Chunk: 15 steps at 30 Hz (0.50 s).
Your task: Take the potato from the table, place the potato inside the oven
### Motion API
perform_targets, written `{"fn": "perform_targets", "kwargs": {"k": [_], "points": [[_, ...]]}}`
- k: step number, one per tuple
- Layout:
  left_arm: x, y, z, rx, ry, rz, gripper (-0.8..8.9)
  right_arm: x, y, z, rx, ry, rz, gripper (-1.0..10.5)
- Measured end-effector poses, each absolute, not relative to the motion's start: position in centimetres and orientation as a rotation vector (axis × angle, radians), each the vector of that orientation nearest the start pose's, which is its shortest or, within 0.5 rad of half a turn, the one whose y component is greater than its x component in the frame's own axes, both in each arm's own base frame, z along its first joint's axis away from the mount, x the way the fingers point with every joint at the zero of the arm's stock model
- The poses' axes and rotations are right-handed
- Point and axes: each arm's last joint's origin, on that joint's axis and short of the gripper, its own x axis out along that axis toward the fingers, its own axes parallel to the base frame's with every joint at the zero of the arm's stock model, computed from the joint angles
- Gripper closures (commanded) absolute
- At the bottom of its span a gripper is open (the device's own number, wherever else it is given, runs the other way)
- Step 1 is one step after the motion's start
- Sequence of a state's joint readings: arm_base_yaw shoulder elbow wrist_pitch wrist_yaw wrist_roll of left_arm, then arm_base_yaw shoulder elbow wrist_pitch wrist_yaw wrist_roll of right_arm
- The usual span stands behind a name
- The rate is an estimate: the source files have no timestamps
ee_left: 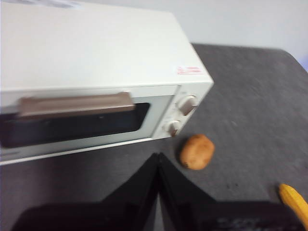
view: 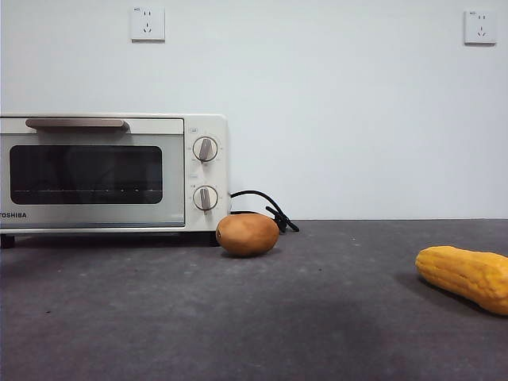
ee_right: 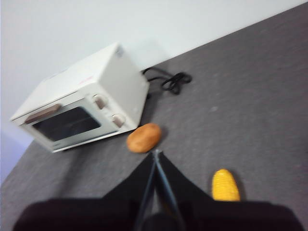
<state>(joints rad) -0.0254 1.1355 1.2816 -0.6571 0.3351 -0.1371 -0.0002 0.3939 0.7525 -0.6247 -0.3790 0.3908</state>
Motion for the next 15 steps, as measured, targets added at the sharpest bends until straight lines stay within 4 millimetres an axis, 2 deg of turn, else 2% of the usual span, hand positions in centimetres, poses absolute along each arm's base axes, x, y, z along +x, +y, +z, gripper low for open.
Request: {"fn": "perform_targets", "kwargs": {"k": [5, 9, 15], "points": [[26.0, -1.6, 38.1, -0.210, 0.601, -0.341, 8.20, 9.0, 1.2, 33.3, 0.461, 0.448, 0.329, 9.5], [28.0, -0.7, 36.6, -0.251, 0.640, -0.392, 8.20, 9.9, 1.4, 33.7, 0.461, 0.544, 0.413, 9.5], [31.0, 3.3, 34.4, -0.441, 0.636, -0.470, 8.20, 11.1, 1.7, 34.0, 0.427, 0.623, 0.519, 9.4]]}}
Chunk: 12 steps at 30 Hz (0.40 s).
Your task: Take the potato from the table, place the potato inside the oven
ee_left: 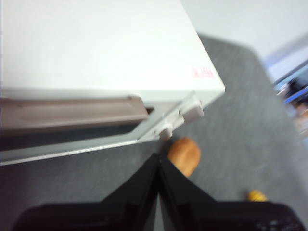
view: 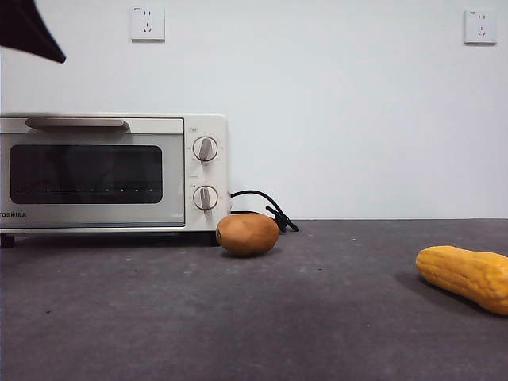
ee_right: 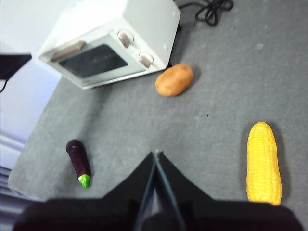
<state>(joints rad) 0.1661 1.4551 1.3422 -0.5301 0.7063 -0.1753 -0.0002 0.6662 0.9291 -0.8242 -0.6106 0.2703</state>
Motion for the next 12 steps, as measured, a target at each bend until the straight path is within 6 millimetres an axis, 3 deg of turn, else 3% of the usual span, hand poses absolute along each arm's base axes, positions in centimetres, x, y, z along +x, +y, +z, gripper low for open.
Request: {"fn": "perform_targets", "kwargs": {"k": [6, 12], "points": [[33.4, 7.0, 32.6, -0.656, 0.610, -0.444, 8.20, 11.5, 1.7, 34.1, 0.395, 0.641, 0.530, 9.5], [35.0, 8.0, 31.2, -0.741, 0.604, -0.411, 8.20, 11.5, 1.7, 34.1, 0.387, 0.640, 0.532, 9.4]]}}
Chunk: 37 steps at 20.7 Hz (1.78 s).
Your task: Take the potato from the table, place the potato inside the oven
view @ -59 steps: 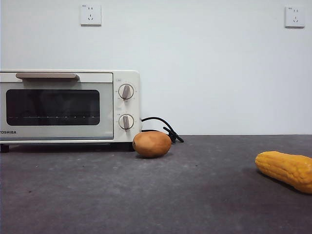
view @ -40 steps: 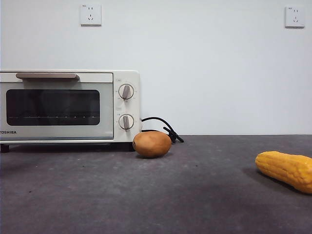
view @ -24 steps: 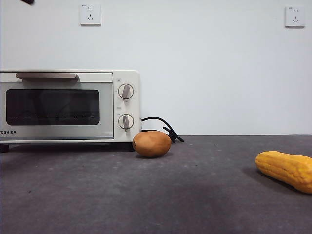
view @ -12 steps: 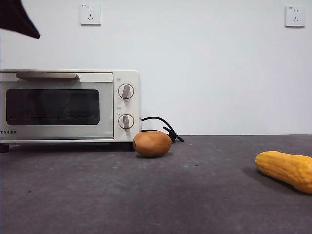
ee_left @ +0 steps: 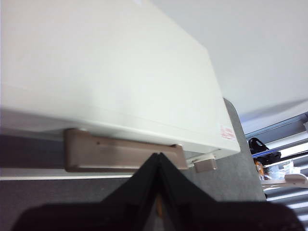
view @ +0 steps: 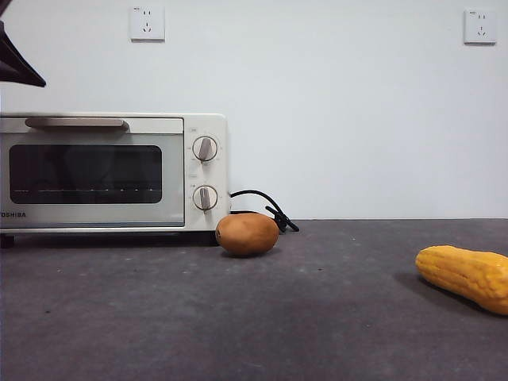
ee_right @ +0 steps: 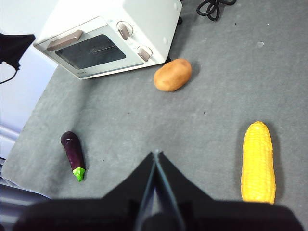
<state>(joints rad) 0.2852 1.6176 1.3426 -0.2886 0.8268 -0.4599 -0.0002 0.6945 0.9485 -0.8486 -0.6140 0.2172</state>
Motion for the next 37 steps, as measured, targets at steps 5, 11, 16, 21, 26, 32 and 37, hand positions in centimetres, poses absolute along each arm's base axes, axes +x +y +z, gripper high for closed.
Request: {"fn": "perform_targets", "kwargs": {"k": [5, 11, 16, 21, 26, 32, 37], "points": [[36.2, 8.2, 29.3, -0.768, 0.642, -0.368, 8.20, 11.4, 1.7, 34.0, 0.392, 0.655, 0.533, 9.4], [36.7, 8.2, 29.3, -0.725, 0.605, -0.303, 8.20, 11.3, 1.7, 33.8, 0.400, 0.679, 0.530, 9.4], [37.0, 7.5, 29.4, -0.702, 0.594, -0.323, 8.20, 11.2, 1.7, 33.8, 0.402, 0.686, 0.528, 9.4], [37.2, 6.4, 29.3, -0.648, 0.602, -0.292, 8.20, 11.1, 1.7, 33.6, 0.411, 0.703, 0.524, 9.4], [37.3, 5.8, 29.2, -0.624, 0.609, -0.294, 8.20, 11.0, 1.7, 33.5, 0.417, 0.718, 0.521, 9.4], [37.2, 5.0, 29.6, -0.556, 0.636, -0.247, 8.20, 10.9, 1.7, 33.4, 0.423, 0.737, 0.517, 9.4], [36.7, 4.3, 29.8, -0.493, 0.675, -0.248, 8.20, 10.9, 1.7, 33.3, 0.425, 0.745, 0.516, 9.4]]}}
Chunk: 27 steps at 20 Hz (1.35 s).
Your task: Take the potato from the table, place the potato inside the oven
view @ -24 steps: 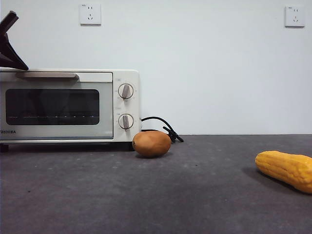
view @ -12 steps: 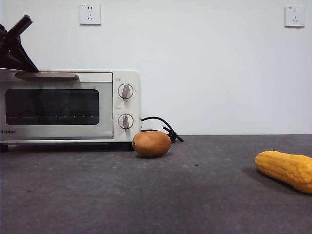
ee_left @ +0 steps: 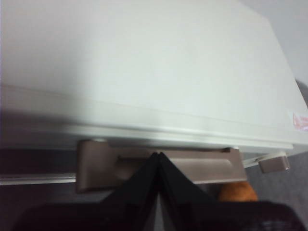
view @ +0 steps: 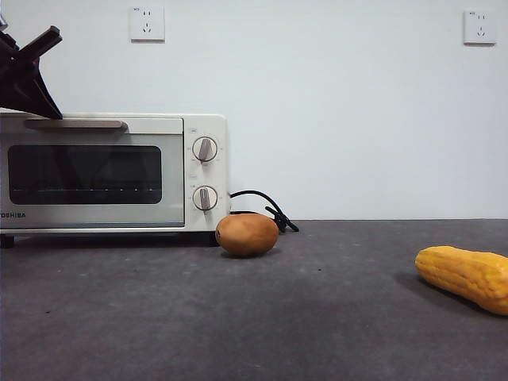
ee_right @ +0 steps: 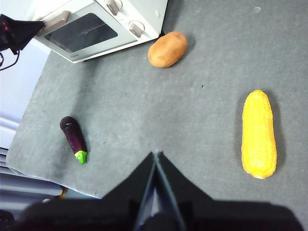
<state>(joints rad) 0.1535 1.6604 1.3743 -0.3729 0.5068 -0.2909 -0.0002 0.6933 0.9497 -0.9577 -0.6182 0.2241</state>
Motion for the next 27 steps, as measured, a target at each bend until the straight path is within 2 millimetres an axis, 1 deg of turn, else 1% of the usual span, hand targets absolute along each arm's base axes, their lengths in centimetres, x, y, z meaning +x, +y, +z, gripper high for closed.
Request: {"fn": "perform_targets", "kwargs": {"k": [4, 10, 13, 20, 27], "points": [[36.5, 3.8, 29.8, -0.465, 0.703, -0.265, 8.20, 10.7, 1.7, 33.3, 0.429, 0.758, 0.513, 9.4], [35.8, 2.2, 30.0, -0.404, 0.766, -0.268, 8.20, 10.4, 1.7, 33.1, 0.432, 0.779, 0.510, 9.4], [35.5, 1.2, 30.0, -0.360, 0.798, -0.261, 8.20, 9.7, 1.7, 33.2, 0.427, 0.773, 0.512, 9.4], [35.1, -0.8, 29.8, -0.282, 0.858, -0.231, 8.20, 7.4, 1.7, 33.6, 0.410, 0.716, 0.523, 9.4], [34.7, -2.1, 29.5, -0.245, 0.900, -0.228, 8.20, 5.7, 1.7, 33.3, 0.416, 0.734, 0.520, 9.4]]}}
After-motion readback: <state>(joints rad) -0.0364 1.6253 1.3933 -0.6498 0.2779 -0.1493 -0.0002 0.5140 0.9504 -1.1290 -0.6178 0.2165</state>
